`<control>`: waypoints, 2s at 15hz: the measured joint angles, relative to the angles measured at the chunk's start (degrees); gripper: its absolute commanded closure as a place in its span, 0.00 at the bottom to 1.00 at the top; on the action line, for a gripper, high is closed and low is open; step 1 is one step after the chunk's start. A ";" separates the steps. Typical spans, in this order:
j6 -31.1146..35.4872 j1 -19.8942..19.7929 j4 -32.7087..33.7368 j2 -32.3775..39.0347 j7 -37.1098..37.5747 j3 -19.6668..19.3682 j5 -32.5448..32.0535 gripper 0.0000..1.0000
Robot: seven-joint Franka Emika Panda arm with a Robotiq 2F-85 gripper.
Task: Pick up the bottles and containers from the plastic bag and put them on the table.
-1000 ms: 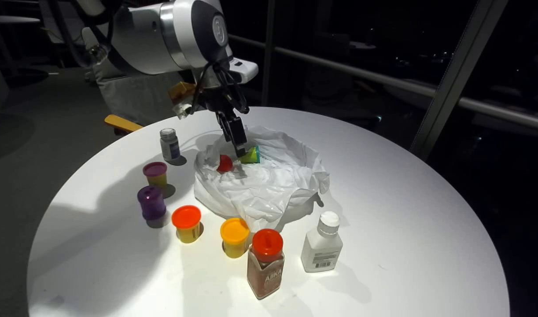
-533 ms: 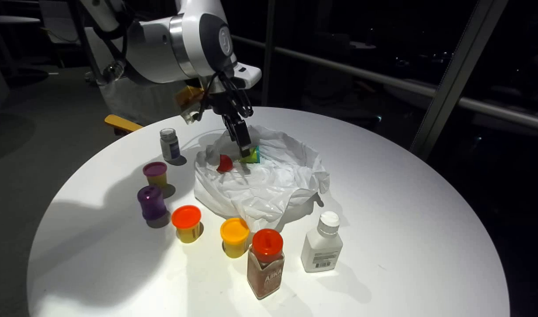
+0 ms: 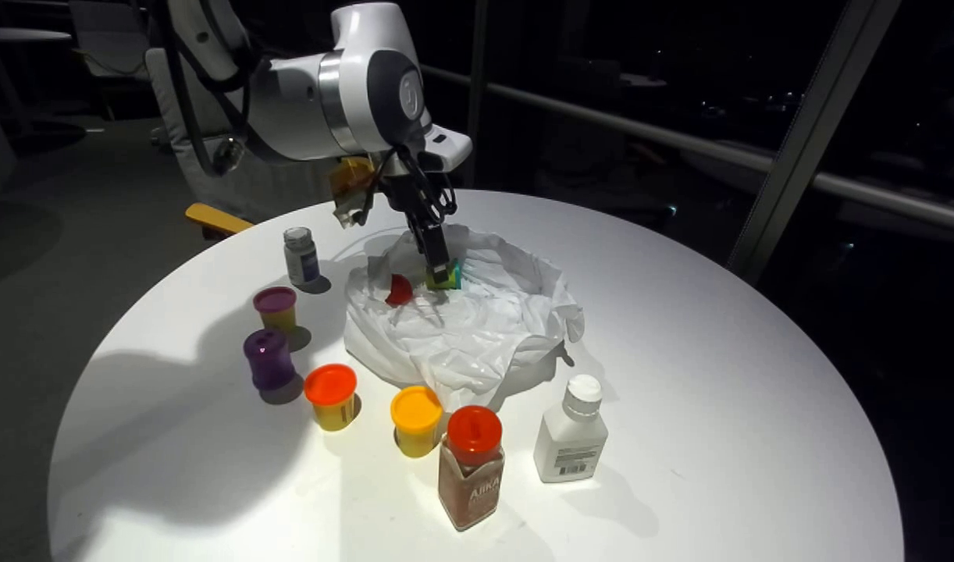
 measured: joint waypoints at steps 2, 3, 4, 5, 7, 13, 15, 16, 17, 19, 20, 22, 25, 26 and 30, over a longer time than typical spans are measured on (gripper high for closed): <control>-0.08 0.00 1.31 1.00 0.13 -0.40 0.71 0.00; -0.09 -0.01 1.73 1.31 0.32 -0.66 1.12 0.00; -0.09 -0.01 2.04 1.52 0.59 -0.94 1.54 0.00; -0.09 -0.01 2.12 1.61 0.89 -1.19 1.91 0.00; -0.09 -0.12 2.12 1.66 1.37 -1.47 2.47 0.06; -0.53 -0.36 2.14 2.14 1.37 -1.27 4.51 0.65; -0.72 -0.37 2.18 2.38 1.37 -1.27 4.64 0.80; -0.75 -0.38 2.28 2.43 1.40 -1.31 4.64 0.83; -0.94 -0.39 2.37 2.45 1.47 -1.37 4.65 0.83; -1.10 -0.44 2.40 2.46 1.72 -1.55 4.65 0.84; -1.10 -0.44 2.39 2.46 1.91 -1.75 4.65 0.85; -1.10 0.03 2.26 2.38 2.47 -2.77 4.54 0.85; -1.29 2.61 0.16 0.54 3.61 -5.20 2.85 0.85; -1.76 3.91 -1.17 -0.73 4.01 -5.94 1.75 0.85; -4.83 10.02 -7.82 -7.30 6.19 -7.29 -4.89 0.85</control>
